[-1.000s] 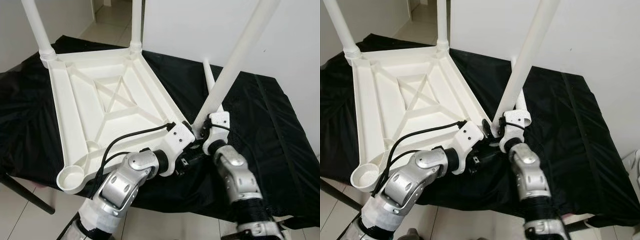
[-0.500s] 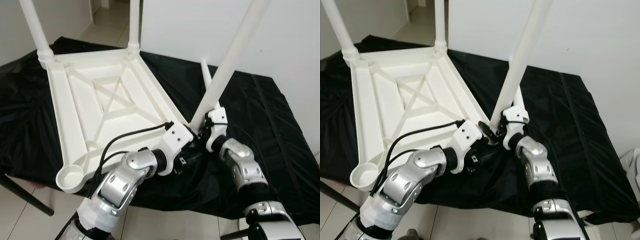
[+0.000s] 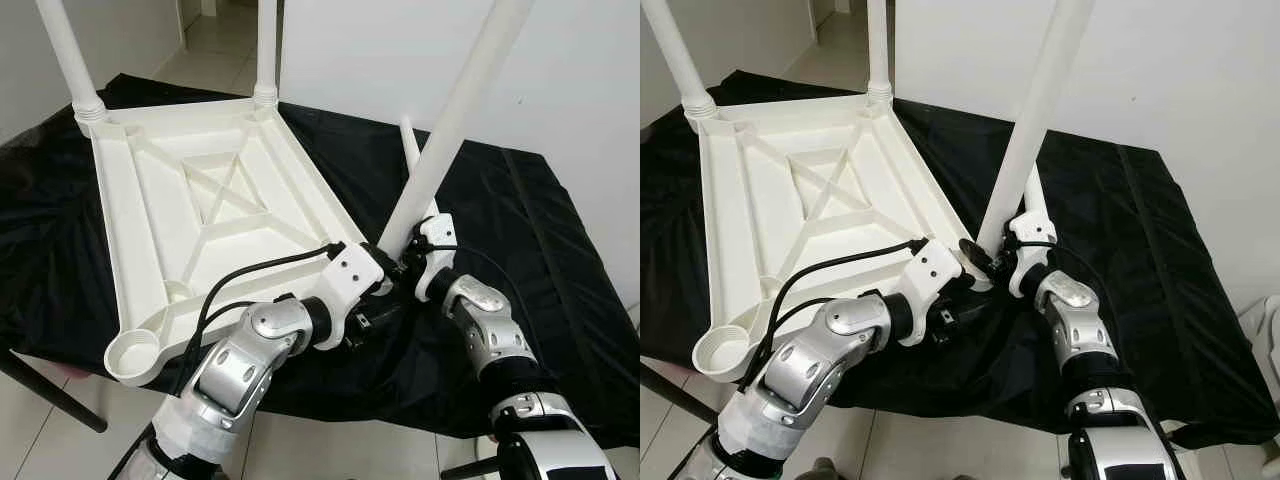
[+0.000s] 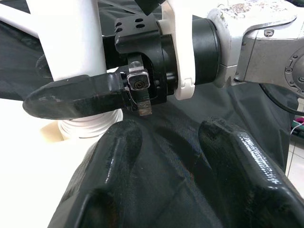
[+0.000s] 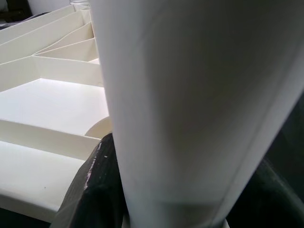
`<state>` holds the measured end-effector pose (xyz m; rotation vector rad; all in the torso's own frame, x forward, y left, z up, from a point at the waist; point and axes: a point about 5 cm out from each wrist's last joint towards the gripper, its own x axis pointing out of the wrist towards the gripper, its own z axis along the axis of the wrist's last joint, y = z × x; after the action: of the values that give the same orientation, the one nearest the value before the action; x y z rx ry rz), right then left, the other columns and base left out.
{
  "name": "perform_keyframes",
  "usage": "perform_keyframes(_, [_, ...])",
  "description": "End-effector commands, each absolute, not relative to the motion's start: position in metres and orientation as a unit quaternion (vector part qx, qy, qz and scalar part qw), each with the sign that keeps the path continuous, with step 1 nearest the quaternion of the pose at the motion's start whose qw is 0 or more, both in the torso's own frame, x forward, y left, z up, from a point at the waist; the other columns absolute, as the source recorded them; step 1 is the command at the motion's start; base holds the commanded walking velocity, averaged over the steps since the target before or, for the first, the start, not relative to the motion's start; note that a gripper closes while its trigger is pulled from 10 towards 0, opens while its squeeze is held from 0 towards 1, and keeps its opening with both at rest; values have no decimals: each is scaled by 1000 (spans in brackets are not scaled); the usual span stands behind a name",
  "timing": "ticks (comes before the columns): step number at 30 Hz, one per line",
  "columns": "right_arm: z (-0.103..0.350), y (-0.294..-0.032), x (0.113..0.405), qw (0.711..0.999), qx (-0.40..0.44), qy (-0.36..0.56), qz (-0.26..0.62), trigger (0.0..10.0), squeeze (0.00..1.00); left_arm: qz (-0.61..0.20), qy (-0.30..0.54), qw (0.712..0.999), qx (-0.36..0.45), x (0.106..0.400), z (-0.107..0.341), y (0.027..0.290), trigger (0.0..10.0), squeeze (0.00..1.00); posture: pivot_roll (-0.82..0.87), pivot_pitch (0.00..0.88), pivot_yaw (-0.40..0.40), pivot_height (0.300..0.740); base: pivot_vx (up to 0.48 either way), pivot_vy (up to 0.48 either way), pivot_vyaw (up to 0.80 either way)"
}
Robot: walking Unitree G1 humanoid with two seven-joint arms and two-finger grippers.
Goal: Building children table
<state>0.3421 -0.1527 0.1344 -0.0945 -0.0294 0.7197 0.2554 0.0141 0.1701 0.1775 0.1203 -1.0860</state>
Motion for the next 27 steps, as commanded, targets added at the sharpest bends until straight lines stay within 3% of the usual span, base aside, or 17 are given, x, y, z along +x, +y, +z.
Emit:
perform_keyframes(1, [123, -151, 338, 932, -44, 5, 359, 10000, 0, -517, 57, 850, 85, 253, 171, 11, 10000, 0, 148, 52, -107, 740, 0, 0, 0])
perform_keyframes(13, [122, -148, 335, 972, -21, 5, 234, 10000, 0, -519, 57, 849, 82, 252, 170, 9, 10000, 0, 142, 53, -111, 740, 0, 0, 0])
perform_keyframes(17, [117, -148, 328, 995, -8, 25, 98, 10000, 0, -520, 59, 848, 81, 251, 169, 9, 10000, 0, 138, 52, -113, 740, 0, 0, 0])
perform_keyframes(22, [116, -150, 316, 999, -18, 18, -31, 10000, 0, -522, 59, 847, 82, 251, 169, 8, 10000, 0, 142, 47, -119, 740, 0, 0, 0])
perform_keyframes(27, [117, -142, 310, 999, -9, 16, -46, 10000, 0, -523, 59, 846, 82, 250, 169, 8, 10000, 0, 139, 41, -116, 740, 0, 0, 0])
